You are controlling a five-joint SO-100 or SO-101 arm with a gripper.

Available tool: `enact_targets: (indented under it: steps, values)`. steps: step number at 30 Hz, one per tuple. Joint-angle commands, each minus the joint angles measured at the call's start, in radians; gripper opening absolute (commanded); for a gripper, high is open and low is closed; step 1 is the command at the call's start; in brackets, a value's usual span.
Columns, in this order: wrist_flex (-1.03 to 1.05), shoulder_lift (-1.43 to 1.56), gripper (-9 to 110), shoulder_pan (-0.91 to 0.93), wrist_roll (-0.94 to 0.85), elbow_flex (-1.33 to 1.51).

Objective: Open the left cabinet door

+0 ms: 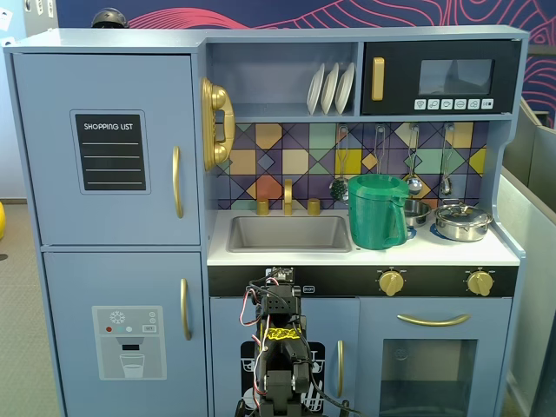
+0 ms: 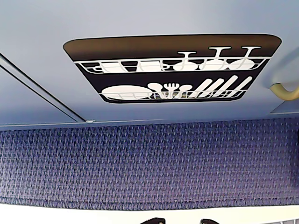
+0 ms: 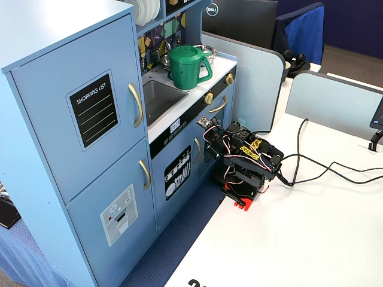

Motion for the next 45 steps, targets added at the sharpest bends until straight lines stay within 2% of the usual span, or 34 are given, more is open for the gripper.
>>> enact_targets:
  steps: [1, 11, 16, 23, 27, 32, 41, 45]
  values:
    - [0.110, 0.000, 0, 0.020, 0.132, 0.072]
    - [0.110, 0.000, 0, 0.020, 0.121, 0.072]
    - [0.058, 0.000, 0, 0.046, -0.009, 0.071]
    - [-0.155, -0.002, 0, 0.055, -0.100, 0.055]
    - [-0.189, -0.002, 0, -0.035, -0.020, -0.057]
    - [-0.218, -0.005, 0, -0.229, 0.057, -0.327]
    - [-0.483, -0.009, 0, -0.374, -0.218, -0.529]
    - [-0.611, -0.071, 0, -0.462, -0.255, -0.577]
